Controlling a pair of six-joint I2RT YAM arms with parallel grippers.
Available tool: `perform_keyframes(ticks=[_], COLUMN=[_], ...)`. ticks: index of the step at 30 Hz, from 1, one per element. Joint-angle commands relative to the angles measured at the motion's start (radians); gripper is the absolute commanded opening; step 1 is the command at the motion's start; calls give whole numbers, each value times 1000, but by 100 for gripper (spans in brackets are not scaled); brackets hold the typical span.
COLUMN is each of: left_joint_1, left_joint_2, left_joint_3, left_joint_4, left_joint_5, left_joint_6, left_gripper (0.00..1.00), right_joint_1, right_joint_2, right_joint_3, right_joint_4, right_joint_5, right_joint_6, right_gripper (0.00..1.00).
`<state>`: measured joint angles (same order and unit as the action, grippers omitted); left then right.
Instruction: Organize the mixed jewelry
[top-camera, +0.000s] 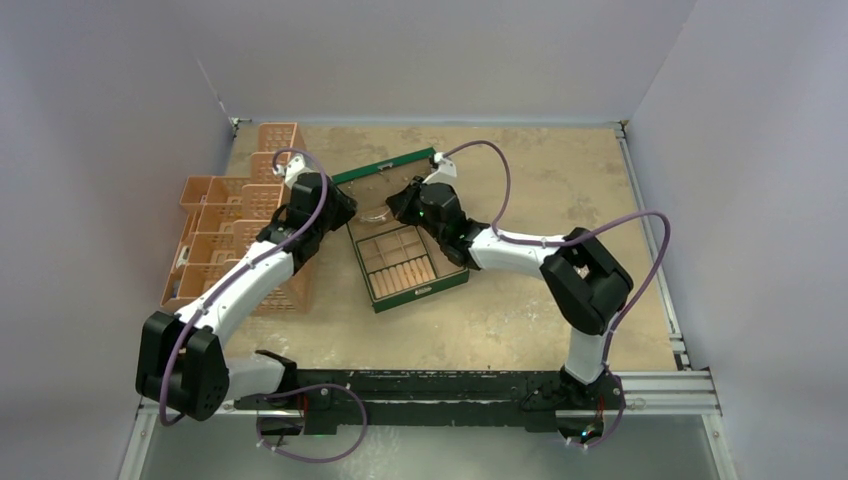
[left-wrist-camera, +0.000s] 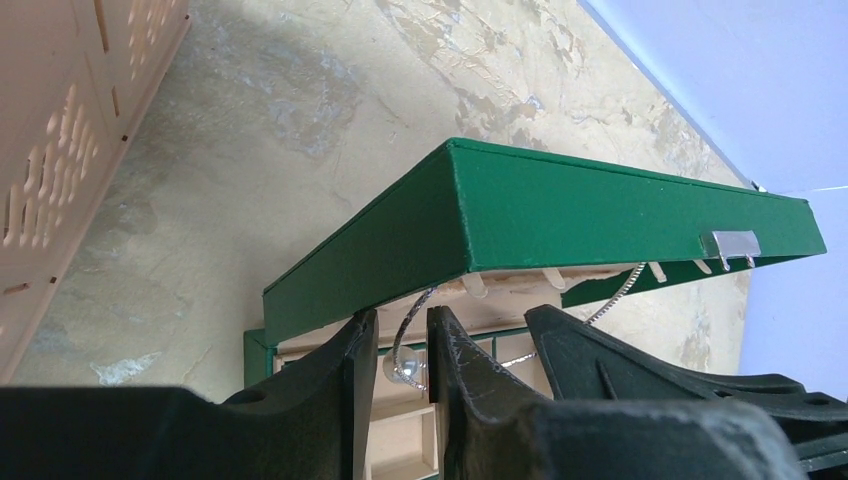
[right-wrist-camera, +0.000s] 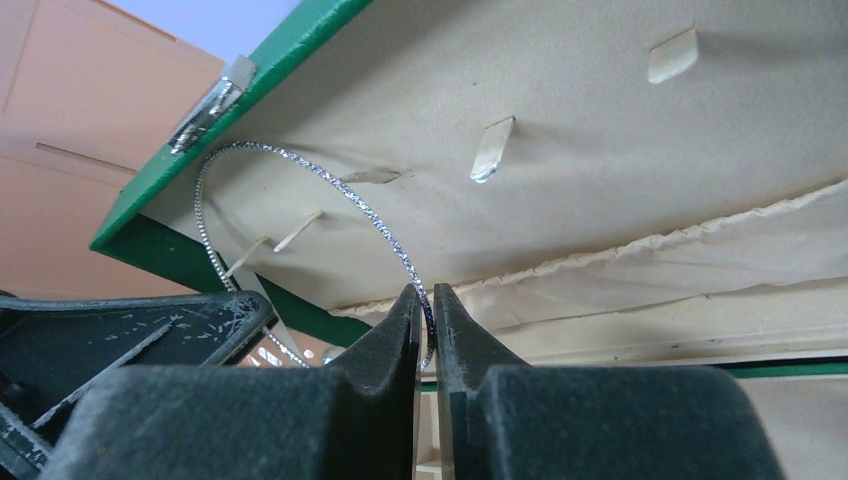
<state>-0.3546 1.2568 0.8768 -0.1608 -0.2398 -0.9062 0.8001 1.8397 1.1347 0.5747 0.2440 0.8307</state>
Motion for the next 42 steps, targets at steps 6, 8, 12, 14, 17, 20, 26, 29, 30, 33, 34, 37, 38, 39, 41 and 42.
perform_keyframes(ticks=[6, 8, 12, 14, 17, 20, 26, 29, 30, 33, 34, 37, 38, 39, 41, 42], left_joint_1=[2, 2, 2, 2, 2, 2, 2, 2, 2, 2, 2, 2, 2, 2, 2, 2], left_joint_2=[13, 21, 27, 31, 41, 43, 39, 41, 41, 41, 41, 41, 42, 42, 40, 37], left_joint_3=[16, 22, 24, 25, 30, 30, 41, 48, 51, 58, 60, 59, 60, 62, 64, 63], left_joint_4=[33, 26, 31, 36, 32, 33, 35, 23, 15, -16, -24, -34, -35, -36, -39, -40], left_joint_5=[-57, -52, -42, -41, -41, -45, -51, -65, -74, -103, -112, -127, -126, -123, -119, -118], left_joint_6=[-11, -10, -8, -5, -3, -5, -2, -5, -7, -24, -30, -38, -38, -37, -36, -36], left_gripper=[23, 23, 22, 22, 21, 18, 15, 15, 15, 15, 15, 17, 17, 18, 19, 20], right_joint_1=[-22, -30, -33, -32, -32, -32, -32, -32, -32, -32, -32, -32, -32, -32, -32, -32], right_joint_2=[22, 20, -1, -13, -23, -35, -36, -14, -6, 23, 30, 44, 50, 55, 59, 62], right_joint_3=[86, 86, 77, 65, 51, 26, 24, 61, 69, 92, 98, 109, 116, 125, 133, 136], right_joint_4=[-52, -54, -13, 20, 53, 96, 82, 31, 23, -13, -20, -36, -48, -58, -68, -74], right_joint_5=[18, 19, 18, 8, 2, 5, -10, -5, -5, -12, -12, -14, -17, -20, -21, -21], right_joint_6=[64, 69, 42, 27, 11, -5, -4, 7, 14, 32, 36, 43, 46, 45, 42, 40], right_gripper=[11, 10, 10, 10, 10, 10, 10, 10, 11, 11, 11, 14, 16, 17, 19, 21])
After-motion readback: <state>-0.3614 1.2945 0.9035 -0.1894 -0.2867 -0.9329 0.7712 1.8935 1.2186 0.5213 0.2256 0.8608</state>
